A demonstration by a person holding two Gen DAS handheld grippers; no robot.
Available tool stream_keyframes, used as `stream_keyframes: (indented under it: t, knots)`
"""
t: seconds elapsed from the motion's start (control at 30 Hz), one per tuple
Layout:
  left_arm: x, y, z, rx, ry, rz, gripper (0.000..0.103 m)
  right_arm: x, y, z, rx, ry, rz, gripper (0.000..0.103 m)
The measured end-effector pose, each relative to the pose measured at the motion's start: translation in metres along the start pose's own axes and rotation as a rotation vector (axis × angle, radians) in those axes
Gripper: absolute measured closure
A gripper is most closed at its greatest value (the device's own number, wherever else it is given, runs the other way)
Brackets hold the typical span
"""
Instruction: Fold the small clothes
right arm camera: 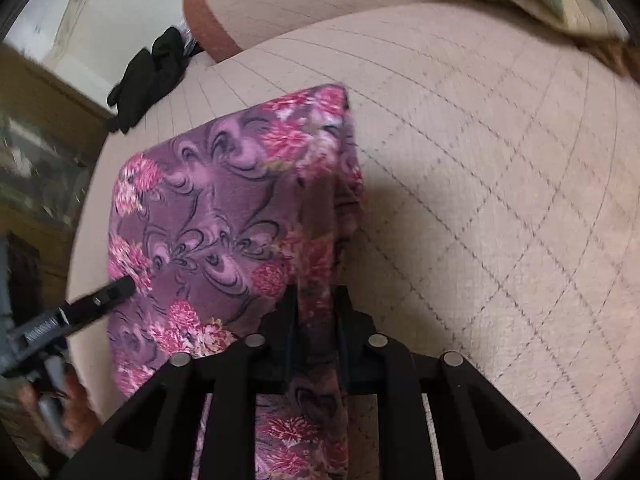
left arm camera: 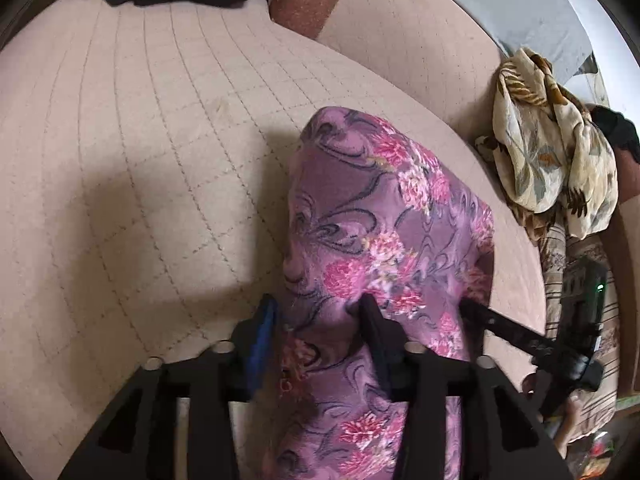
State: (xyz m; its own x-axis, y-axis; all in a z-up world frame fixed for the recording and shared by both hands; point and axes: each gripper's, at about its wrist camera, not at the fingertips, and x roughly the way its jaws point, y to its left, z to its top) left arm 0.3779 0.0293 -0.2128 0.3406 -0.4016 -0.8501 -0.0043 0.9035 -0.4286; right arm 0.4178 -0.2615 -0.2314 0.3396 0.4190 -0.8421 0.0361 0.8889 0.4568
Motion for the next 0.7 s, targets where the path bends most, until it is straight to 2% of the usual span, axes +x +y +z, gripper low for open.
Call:
stream_keyframes:
  t: [0.03, 0.07, 0.1, 0.13, 0.17, 0.2, 0.3, 0.4, 0.5, 0.57, 0.67, 0.7]
  knots:
    - [-0.004, 0.002, 0.0, -0.029, -0.001, 0.002, 0.035, -0.004, 0.0, 0.0, 0.011, 0.003, 0.016, 0.076]
    - [-0.007, 0.003, -0.001, -0.043, -0.003, 0.004, 0.033, -0.008, 0.001, 0.001, 0.033, 0.002, 0.049, 0.071]
    - [-0.011, 0.003, -0.001, -0.049, -0.007, -0.001, 0.032, -0.014, -0.001, 0.001, 0.055, -0.007, 0.096, 0.053]
    - [-0.015, 0.001, -0.001, -0.048, -0.016, -0.006, 0.027, -0.026, -0.002, 0.001, 0.086, -0.039, 0.159, 0.03]
    - [-0.019, -0.001, -0.001, -0.041, -0.026, -0.008, 0.024, -0.037, -0.002, 0.002, 0.11, -0.075, 0.173, 0.023]
    - [-0.023, -0.005, -0.002, -0.022, -0.051, 0.004, 0.017, -0.047, 0.0, 0.003, 0.119, -0.115, 0.176, 0.021]
    - [-0.029, -0.02, -0.004, 0.065, -0.099, 0.092, 0.014, -0.062, 0.014, 0.004, 0.05, -0.148, 0.143, 0.018]
    - [-0.022, -0.024, -0.011, 0.087, -0.059, 0.139, 0.014, -0.057, 0.017, -0.002, 0.047, -0.103, 0.103, 0.018]
    - [-0.003, -0.02, -0.02, 0.105, 0.034, 0.215, 0.014, -0.048, 0.007, -0.019, 0.069, -0.05, 0.053, 0.018]
    - [-0.002, -0.016, -0.022, 0.087, 0.02, 0.199, 0.014, -0.041, -0.002, -0.024, 0.07, -0.029, 0.025, 0.02]
    - [-0.003, -0.017, -0.022, 0.089, 0.009, 0.208, 0.013, -0.028, 0.0, -0.024, 0.036, -0.005, -0.014, 0.039]
    - [-0.003, -0.019, -0.023, 0.101, -0.001, 0.22, 0.013, -0.023, 0.003, -0.025, 0.02, 0.005, -0.033, 0.05]
